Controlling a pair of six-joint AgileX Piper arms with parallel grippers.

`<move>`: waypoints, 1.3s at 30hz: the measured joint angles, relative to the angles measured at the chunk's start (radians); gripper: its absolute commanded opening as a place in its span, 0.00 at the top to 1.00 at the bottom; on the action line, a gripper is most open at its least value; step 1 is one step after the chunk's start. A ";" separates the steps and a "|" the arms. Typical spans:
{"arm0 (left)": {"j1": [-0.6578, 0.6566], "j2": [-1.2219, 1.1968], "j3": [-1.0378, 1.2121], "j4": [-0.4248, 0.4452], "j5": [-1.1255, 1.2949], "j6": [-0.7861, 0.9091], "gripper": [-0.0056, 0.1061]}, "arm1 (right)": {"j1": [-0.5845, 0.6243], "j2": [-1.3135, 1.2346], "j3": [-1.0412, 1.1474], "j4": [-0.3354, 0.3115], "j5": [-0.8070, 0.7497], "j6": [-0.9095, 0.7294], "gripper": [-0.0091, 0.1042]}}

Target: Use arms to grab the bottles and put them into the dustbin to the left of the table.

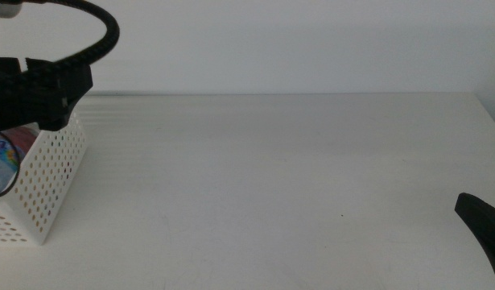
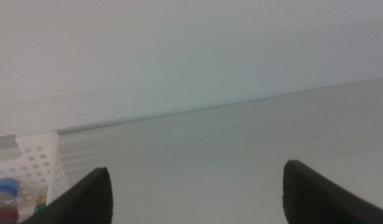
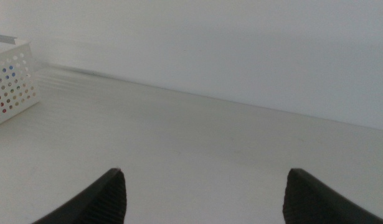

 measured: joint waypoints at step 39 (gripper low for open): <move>0.247 -0.876 0.865 0.064 -0.063 0.000 0.15 | -0.358 -0.476 0.348 0.106 0.104 0.000 0.34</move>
